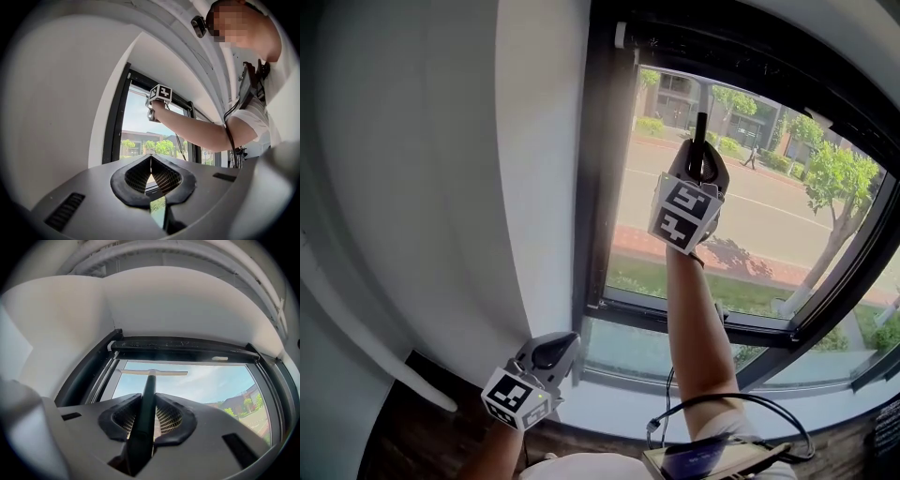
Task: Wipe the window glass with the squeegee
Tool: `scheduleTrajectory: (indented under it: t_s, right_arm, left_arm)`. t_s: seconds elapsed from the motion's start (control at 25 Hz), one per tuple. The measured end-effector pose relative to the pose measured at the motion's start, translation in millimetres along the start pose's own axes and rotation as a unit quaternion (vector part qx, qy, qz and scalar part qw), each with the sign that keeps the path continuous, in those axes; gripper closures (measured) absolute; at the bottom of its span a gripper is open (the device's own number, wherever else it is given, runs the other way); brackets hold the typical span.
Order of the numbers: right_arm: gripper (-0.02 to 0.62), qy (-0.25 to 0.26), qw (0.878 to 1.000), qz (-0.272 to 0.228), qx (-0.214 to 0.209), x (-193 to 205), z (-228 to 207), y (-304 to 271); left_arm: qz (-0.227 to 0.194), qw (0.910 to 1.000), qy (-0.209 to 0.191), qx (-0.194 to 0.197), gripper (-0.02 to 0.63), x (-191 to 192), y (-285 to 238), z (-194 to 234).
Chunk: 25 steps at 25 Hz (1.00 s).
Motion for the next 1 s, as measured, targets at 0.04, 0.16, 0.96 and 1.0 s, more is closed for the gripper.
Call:
scheduleTrajectory:
  t_s: [0.04,0.16,0.96,1.0]
  right_arm:
    - [0.497,0.000,1.000,0.001,0.004,1.1,0.7,-0.2]
    - [0.497,-0.003,1.000,0.003,0.012,5.1,3.9,-1.2]
    - [0.497,0.019,0.999,0.028,-0.004,63.5,6.1,26.5]
    - [0.497,0.019,0.999,0.030,-0.005,66.4,6.3,28.1]
  left_arm:
    - [0.001,1.0000,0.000,-0.001,0.589,1.1,0.4,1.3]
    - [0.003,1.0000,0.004,-0.001,0.591,2.9,-0.1,2.8]
    - [0.013,0.9997,0.007,0.021,0.591,10.4,-15.2,-3.7]
    - [0.014,0.9997,0.007,0.021,0.589,11.1,-15.4,-4.0]
Point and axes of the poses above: the fingertips, and each gripper's own axes: y backward along the fingers, z to its left, x out of its underside, the point moved 2 cm from there along y, backward along the fingers, and after that the axes turned 12 degrees about z, right-handed, at the moved point
